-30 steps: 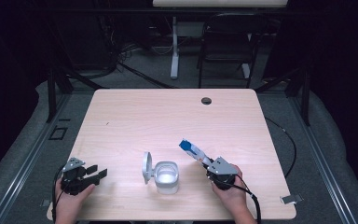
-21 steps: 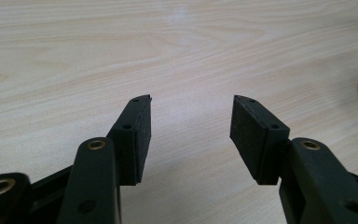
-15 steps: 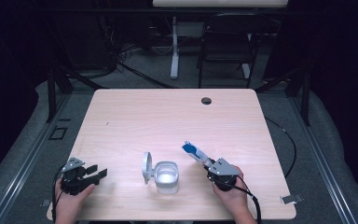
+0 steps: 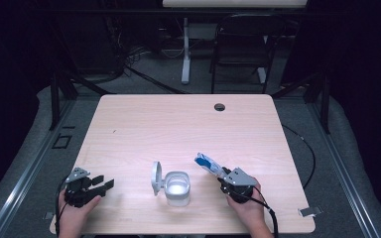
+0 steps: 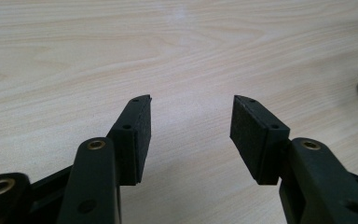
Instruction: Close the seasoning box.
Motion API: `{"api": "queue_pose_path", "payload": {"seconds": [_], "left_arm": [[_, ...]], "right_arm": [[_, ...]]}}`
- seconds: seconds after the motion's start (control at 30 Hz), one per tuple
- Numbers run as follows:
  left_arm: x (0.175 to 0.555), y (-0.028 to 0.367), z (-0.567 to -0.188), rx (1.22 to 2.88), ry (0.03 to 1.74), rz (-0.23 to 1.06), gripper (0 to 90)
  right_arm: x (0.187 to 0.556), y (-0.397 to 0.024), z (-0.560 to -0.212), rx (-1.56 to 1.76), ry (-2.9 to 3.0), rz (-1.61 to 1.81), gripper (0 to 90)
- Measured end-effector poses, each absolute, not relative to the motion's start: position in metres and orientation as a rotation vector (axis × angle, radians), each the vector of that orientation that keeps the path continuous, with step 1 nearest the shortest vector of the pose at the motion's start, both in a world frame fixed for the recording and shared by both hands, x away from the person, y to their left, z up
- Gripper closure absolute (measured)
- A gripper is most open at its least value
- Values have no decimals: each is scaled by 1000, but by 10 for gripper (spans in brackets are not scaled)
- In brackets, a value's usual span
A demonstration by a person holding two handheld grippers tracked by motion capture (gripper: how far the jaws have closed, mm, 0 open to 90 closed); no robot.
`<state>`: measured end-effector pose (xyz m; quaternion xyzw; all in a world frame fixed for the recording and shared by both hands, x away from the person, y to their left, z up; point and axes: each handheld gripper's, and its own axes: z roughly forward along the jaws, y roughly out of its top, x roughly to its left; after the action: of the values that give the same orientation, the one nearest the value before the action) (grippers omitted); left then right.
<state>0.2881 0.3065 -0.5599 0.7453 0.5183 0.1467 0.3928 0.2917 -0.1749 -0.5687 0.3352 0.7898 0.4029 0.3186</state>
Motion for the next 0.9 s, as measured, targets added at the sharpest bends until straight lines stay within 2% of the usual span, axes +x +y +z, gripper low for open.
{"api": "queue_pose_path", "payload": {"seconds": [0.4, 0.5, 0.77, 0.9], "left_arm": [[292, 304, -559, 1876, 1318, 371, 485], [294, 302, -558, 1875, 1318, 366, 485], [299, 294, -555, 1885, 1299, 353, 484], [299, 292, -553, 1867, 1292, 370, 484]], "right_arm": [[293, -184, -569, 986, 2054, 1118, 661], [292, -190, -568, 1027, 2019, 1131, 627], [290, -199, -569, 1032, 2013, 1140, 608], [288, -199, -568, 1021, 2013, 1139, 560]]}}
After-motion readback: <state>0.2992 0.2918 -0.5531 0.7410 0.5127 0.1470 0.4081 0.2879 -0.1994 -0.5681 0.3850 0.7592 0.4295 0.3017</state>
